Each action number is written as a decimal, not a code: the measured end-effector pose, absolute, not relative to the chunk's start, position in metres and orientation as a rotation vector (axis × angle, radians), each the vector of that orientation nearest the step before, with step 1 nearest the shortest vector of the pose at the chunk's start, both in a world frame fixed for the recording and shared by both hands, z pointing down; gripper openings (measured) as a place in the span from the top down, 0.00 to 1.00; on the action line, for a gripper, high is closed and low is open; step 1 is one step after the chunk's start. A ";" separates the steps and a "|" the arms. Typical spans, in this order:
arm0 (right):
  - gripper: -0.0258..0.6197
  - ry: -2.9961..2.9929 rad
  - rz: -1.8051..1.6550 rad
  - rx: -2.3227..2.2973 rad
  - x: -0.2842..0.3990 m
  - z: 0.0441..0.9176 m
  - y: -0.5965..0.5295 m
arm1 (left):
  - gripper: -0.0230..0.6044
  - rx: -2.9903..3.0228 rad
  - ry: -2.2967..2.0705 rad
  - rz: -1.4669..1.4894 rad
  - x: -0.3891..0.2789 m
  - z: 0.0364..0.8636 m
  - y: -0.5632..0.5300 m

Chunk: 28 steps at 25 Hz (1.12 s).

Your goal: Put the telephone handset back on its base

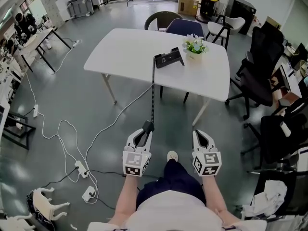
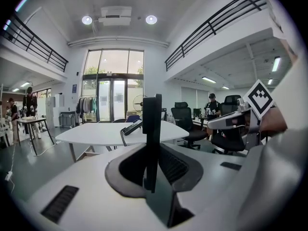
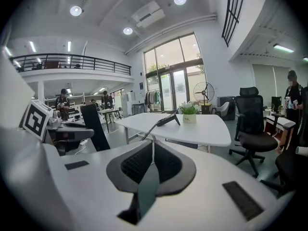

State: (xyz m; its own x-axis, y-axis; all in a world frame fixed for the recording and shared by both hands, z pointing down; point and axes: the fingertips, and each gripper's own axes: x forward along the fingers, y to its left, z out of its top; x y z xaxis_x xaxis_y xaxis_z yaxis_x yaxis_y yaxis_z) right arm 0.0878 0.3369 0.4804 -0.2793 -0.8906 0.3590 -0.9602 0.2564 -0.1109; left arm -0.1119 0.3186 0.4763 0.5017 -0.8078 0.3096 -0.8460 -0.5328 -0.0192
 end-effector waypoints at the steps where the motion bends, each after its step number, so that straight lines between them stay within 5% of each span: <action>1: 0.90 -2.304 0.458 1.724 0.089 0.482 0.330 | 0.84 2.600 -1.441 0.430 -0.110 0.478 0.312; 28: 0.91 -2.397 0.436 1.558 0.110 0.488 0.181 | 0.84 2.497 -1.544 0.392 -0.086 0.486 0.180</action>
